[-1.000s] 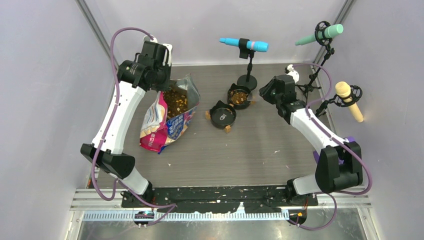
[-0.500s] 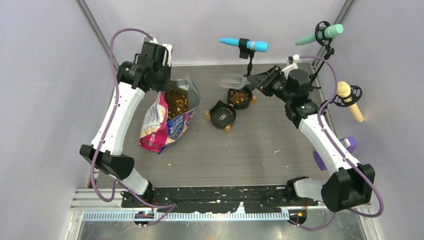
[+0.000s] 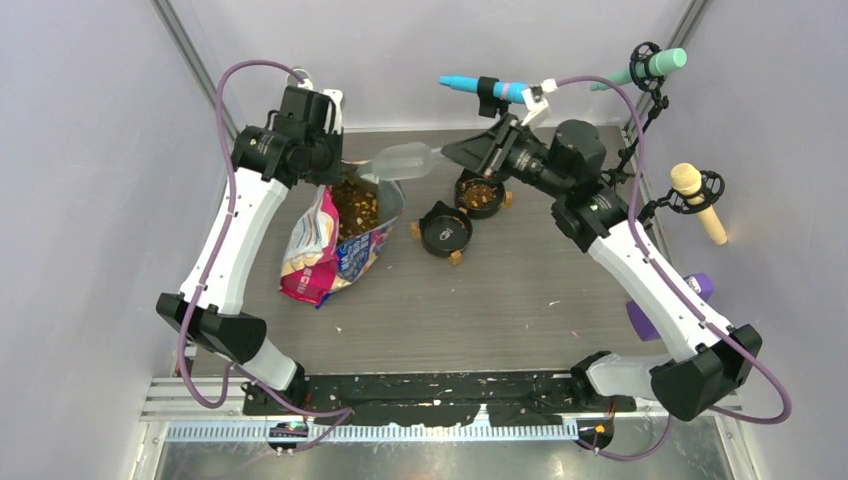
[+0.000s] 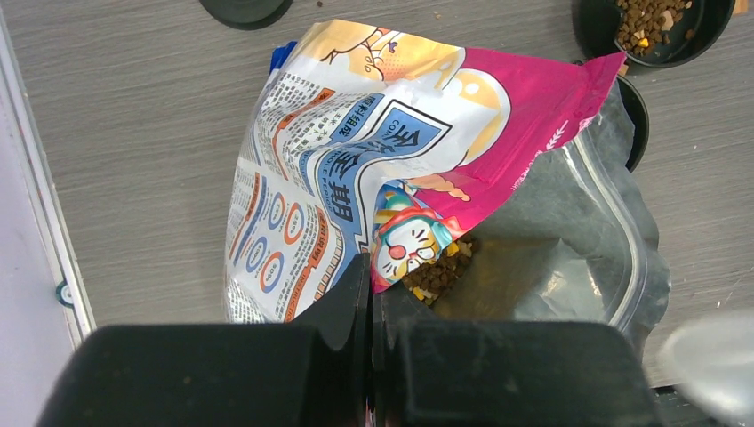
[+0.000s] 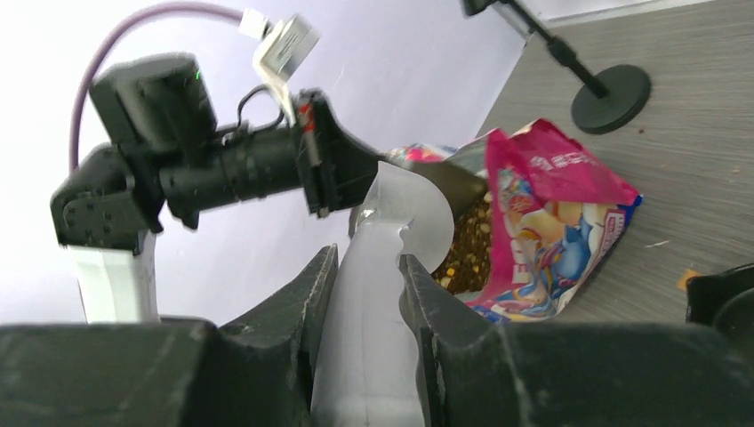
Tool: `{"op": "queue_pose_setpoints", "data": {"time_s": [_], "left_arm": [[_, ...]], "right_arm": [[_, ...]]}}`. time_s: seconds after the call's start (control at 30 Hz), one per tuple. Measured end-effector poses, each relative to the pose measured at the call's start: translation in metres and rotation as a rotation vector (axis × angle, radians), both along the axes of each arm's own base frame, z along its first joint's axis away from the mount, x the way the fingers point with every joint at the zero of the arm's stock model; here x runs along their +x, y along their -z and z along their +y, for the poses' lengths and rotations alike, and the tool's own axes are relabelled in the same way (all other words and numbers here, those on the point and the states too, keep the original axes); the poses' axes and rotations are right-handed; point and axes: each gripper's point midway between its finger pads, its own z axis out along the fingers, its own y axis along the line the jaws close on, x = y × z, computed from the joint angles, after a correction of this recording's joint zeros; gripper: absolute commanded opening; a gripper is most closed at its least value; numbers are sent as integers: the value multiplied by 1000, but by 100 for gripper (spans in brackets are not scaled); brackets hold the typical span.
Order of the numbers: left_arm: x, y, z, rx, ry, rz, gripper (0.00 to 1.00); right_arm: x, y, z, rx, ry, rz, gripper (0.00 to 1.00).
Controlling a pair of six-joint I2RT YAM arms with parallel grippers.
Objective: Serve the pet food
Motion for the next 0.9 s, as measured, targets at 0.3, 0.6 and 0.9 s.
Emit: {"op": "queue_pose_setpoints", "data": {"time_s": [0.3, 0.6, 0.9], "left_arm": [[0, 0, 0, -10, -11, 0, 0], [0, 0, -1, -10, -10, 1, 0], [-1, 0, -2, -17, -3, 4, 0]], "right_arm": [[-31, 27, 63, -245, -123, -49, 5], [-3, 112, 111, -527, -122, -27, 5], [20, 150, 162, -666, -142, -82, 5]]}}
